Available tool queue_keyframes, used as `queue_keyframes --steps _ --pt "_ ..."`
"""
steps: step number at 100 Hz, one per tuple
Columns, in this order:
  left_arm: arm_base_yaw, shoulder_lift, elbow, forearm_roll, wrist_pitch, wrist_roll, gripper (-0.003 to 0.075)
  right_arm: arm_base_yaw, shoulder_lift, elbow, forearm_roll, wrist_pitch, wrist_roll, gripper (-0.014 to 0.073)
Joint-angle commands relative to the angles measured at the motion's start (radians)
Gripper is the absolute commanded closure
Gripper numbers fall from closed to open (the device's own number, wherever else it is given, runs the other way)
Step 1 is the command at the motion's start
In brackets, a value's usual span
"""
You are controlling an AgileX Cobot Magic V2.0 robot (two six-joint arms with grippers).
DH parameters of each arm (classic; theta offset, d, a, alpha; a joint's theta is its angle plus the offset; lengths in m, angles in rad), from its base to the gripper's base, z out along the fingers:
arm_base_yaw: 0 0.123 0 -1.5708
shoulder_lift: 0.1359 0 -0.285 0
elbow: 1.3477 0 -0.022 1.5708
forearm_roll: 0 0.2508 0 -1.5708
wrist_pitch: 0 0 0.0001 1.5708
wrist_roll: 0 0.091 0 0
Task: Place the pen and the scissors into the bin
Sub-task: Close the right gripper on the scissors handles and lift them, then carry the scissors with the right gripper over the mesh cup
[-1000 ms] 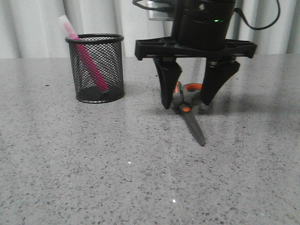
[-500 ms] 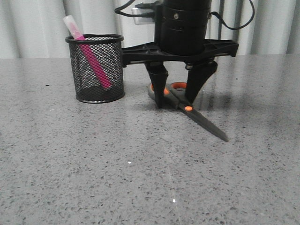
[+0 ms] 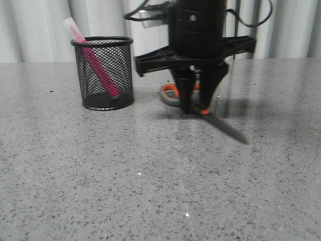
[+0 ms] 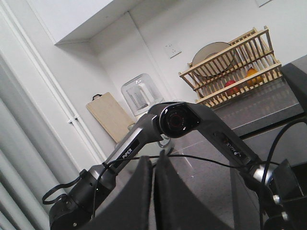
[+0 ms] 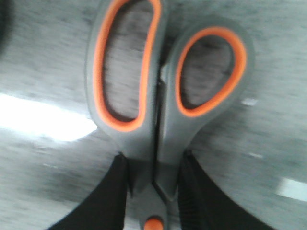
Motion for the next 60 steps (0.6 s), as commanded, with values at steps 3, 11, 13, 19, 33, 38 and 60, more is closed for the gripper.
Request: queue_keyframes --steps 3,11,13,19,33,38,60 --pt "-0.009 0.018 -0.017 -0.051 -0.032 -0.017 0.0739 -0.008 -0.154 -0.020 -0.097 -0.003 -0.019 0.0662" --pt "-0.009 0.018 -0.017 -0.051 -0.034 -0.017 0.0739 -0.008 -0.234 -0.020 -0.103 -0.049 -0.019 0.0662" --pt "-0.009 0.018 -0.017 -0.049 -0.038 -0.017 0.0739 -0.008 -0.257 -0.020 -0.103 -0.060 -0.019 0.0662" --pt "-0.009 0.018 -0.017 -0.045 -0.056 -0.017 0.0739 -0.007 -0.312 -0.020 -0.099 -0.127 -0.019 0.0662" --pt "-0.009 0.018 -0.017 -0.045 -0.087 -0.017 0.0739 -0.007 -0.415 -0.018 -0.074 -0.341 -0.019 0.0662" --pt "-0.009 0.018 -0.017 -0.045 -0.089 -0.017 0.0739 -0.007 -0.435 -0.004 -0.070 -0.458 -0.019 0.0662" --pt "-0.009 0.018 -0.017 -0.043 -0.082 -0.017 0.0739 -0.007 -0.445 0.188 -0.005 -1.122 -0.019 0.0662"
